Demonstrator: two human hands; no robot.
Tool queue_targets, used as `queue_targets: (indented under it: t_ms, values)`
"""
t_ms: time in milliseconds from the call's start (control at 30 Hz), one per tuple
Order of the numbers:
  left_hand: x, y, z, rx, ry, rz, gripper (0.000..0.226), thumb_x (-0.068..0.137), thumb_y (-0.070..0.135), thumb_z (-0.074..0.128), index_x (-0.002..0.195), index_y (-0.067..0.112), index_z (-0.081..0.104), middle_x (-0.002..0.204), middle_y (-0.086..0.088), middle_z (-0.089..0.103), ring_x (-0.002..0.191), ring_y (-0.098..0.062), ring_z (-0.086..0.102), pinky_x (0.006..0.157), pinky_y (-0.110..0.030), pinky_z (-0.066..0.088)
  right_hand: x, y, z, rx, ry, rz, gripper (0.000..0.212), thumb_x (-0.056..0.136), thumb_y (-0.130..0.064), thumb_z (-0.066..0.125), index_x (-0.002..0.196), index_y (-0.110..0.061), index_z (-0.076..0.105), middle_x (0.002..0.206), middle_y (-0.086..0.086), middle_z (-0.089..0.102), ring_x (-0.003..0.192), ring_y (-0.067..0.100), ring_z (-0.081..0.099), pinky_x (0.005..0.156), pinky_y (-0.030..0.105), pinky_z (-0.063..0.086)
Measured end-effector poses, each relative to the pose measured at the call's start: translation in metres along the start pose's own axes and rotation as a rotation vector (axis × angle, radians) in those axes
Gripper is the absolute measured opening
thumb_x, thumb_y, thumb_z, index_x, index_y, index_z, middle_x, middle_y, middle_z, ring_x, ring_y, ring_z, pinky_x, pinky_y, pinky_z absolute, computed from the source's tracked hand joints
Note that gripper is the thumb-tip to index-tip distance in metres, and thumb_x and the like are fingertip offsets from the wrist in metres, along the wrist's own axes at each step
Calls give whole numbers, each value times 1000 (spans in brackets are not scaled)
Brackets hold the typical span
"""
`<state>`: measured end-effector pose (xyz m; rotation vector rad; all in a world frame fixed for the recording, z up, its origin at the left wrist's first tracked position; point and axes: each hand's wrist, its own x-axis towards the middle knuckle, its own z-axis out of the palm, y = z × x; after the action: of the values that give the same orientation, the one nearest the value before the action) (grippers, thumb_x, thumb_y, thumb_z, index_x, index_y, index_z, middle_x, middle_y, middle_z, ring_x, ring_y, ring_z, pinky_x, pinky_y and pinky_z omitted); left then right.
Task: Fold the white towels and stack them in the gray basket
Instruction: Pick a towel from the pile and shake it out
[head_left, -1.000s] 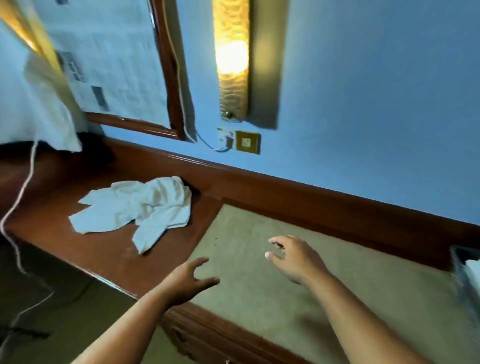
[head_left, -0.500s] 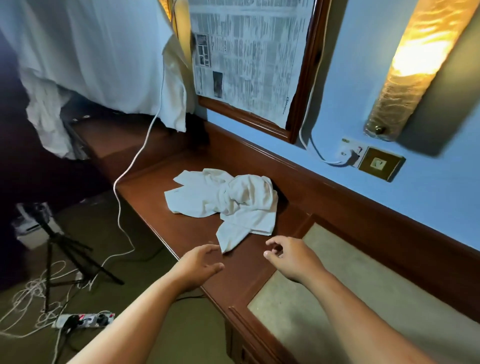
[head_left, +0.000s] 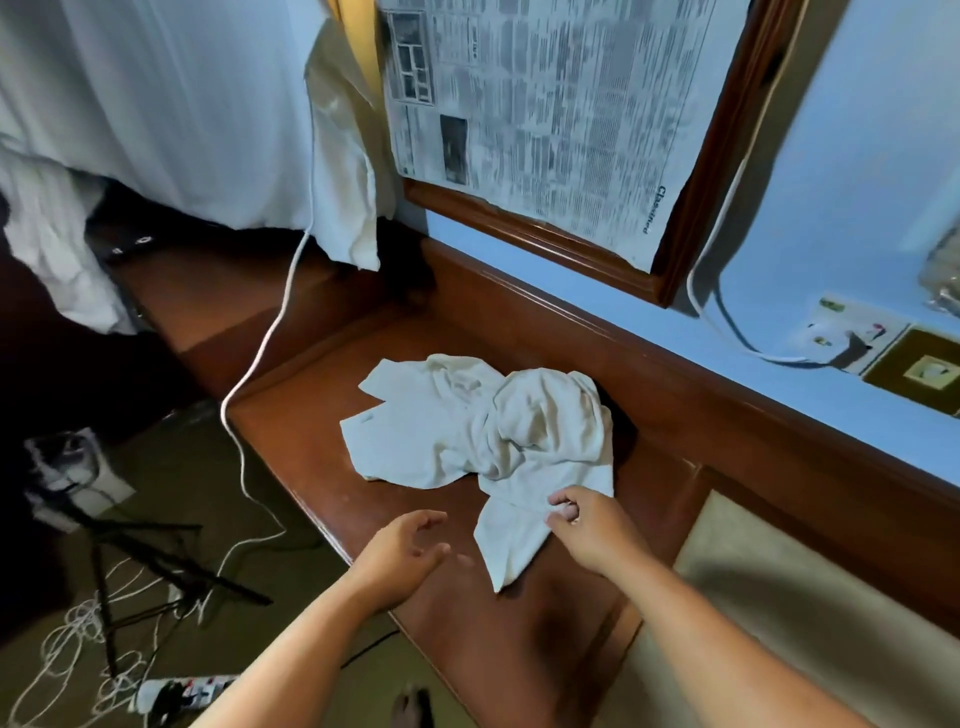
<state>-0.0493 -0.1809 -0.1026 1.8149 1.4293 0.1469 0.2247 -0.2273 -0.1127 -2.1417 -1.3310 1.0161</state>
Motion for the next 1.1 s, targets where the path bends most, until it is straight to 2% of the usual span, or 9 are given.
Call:
queue_targets:
  t_ms: [133, 300, 467, 567, 667, 800, 900, 967, 1100]
  values:
    - [73, -5, -22, -10, -37, 26, 44, 96, 36, 63, 139, 33, 53, 140, 13, 58, 83, 1, 59, 73, -16, 43, 65, 11, 9, 192, 119, 179, 18, 87, -30, 71, 104, -27, 66, 99, -1, 71, 89, 19, 68, 83, 31, 55]
    - [157, -8, -40, 18, -172, 83, 44, 94, 46, 62, 137, 39, 54, 133, 18, 58, 73, 4, 64, 68, -15, 46, 146, 20, 11, 482, 317, 485, 35, 90, -18, 69, 123, -8, 61, 85, 5, 62, 68, 16, 55, 55, 24, 40]
    - [224, -24, -64, 87, -250, 126, 41, 96, 41, 62, 137, 39, 54, 137, 17, 56, 80, 8, 65, 68, -9, 45, 213, 33, 14, 769, 361, 747, 43, 93, -23, 68, 130, -10, 52, 122, 16, 58, 100, 31, 59, 73, 36, 38]
    - [258, -28, -82, 148, -263, 157, 42, 96, 43, 61, 138, 40, 52, 140, 19, 54, 88, 5, 66, 77, -10, 46, 244, 36, 20, 693, 380, 797, 43, 89, -22, 70, 127, -4, 59, 99, 12, 59, 81, 28, 59, 72, 36, 44]
    - [281, -15, -97, 188, -248, 192, 42, 97, 42, 62, 138, 40, 52, 141, 18, 54, 91, 2, 67, 84, -15, 47, 255, 21, 16, 443, 449, 698, 38, 88, -26, 64, 122, -9, 62, 111, 12, 66, 101, 34, 64, 87, 40, 53]
    - [292, 18, -102, 208, -242, 288, 44, 97, 37, 62, 140, 39, 50, 144, 15, 52, 95, 0, 66, 83, -12, 45, 231, -40, -16, 343, 525, 344, 15, 92, -15, 55, 105, -17, 61, 95, 3, 65, 90, 27, 63, 67, 29, 46]
    - [281, 56, -98, 218, -201, 402, 56, 95, 32, 66, 146, 40, 43, 151, 12, 46, 109, -4, 63, 93, -14, 47, 197, -95, -63, 168, 439, 61, 26, 96, -17, 53, 121, -20, 56, 112, -7, 59, 104, 13, 56, 80, 24, 44]
    - [266, 83, -95, 240, -153, 488, 71, 94, 33, 68, 154, 39, 30, 160, 10, 34, 134, -12, 49, 110, -25, 41, 172, -128, -93, 62, 407, -97, 27, 97, -16, 53, 123, -10, 54, 114, -3, 58, 108, 13, 54, 87, 31, 43]
    - [216, 134, -98, 255, -66, 584, 110, 81, 47, 74, 160, 34, -1, 169, 8, 0, 156, -18, 3, 124, -40, 16, 95, -186, -151, -13, 475, -377, 10, 91, -10, 60, 97, -6, 54, 78, 5, 52, 73, 13, 48, 69, 38, 34]
